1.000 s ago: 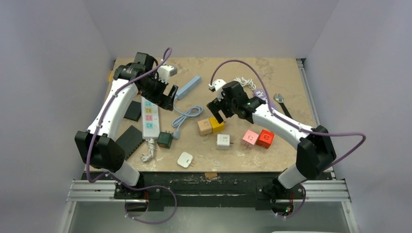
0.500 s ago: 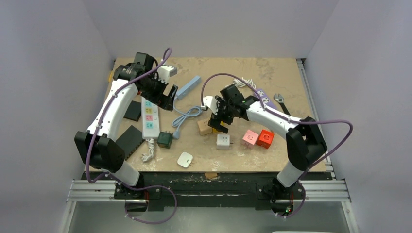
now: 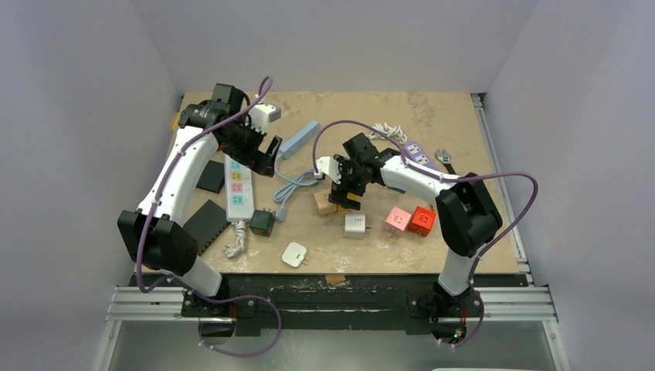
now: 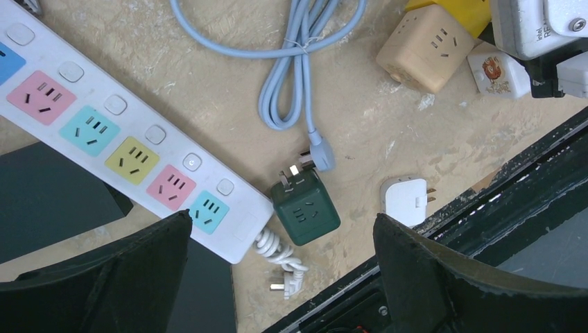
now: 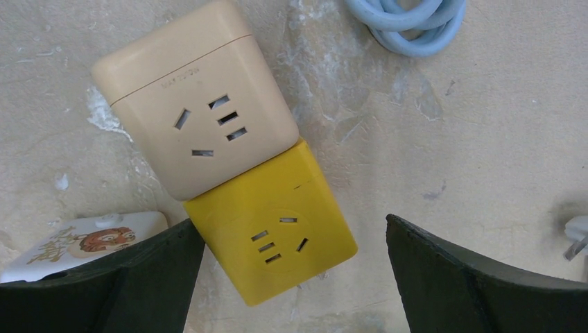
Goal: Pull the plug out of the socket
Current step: Pick up the socket from the center of the board.
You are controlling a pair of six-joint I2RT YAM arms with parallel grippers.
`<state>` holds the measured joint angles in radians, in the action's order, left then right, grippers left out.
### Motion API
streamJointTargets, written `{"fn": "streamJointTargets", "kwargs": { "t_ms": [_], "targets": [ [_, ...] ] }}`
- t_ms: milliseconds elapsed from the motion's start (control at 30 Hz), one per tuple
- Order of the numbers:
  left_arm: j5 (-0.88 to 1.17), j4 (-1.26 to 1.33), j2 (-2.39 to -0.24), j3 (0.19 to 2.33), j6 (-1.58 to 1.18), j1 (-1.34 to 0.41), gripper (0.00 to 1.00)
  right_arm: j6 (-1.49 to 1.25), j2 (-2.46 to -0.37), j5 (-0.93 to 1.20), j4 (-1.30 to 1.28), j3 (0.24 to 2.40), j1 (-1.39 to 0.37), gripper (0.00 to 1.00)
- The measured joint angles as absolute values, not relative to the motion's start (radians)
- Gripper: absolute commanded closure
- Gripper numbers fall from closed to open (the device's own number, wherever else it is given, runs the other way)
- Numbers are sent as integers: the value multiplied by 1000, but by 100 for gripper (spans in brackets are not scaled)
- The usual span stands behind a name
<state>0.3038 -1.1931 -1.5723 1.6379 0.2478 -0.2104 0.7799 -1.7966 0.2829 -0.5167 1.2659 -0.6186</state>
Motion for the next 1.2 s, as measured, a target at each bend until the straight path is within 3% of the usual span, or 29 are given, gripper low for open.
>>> {"fn": "streamJointTargets", "kwargs": {
  "t_ms": [200,433,600,733,800,867,933,1000,1200],
  "targets": [
    [306,-1196,-1572,1638,253,-209,0,788,-1806,301,-476,1247,-619,6],
    [346,-1203,-1567,1638,258,-187,0,771,-1813,349,-436,1202,-619,28],
    [376,-1216,-1547,1646,273,-160,0,729,-1813,395,-416,1172,-616,33],
    [389,-1224,-1536,1654,280,-149,0,689,-1813,429,-414,1171,-616,50],
    [391,-1225,-1535,1654,281,-145,0,669,-1813,442,-415,1171,-616,54],
    [392,-1227,-1535,1654,281,-139,0,651,-1813,453,-414,1169,-616,49],
    [394,-1230,-1535,1654,281,-135,0,637,-1813,464,-411,1166,-616,22],
    [394,-1230,-1535,1654,281,-131,0,614,-1813,467,-406,1162,-617,3],
    [396,-1230,-1533,1654,281,-129,0,580,-1813,465,-401,1156,-633,1]
  ]
}}
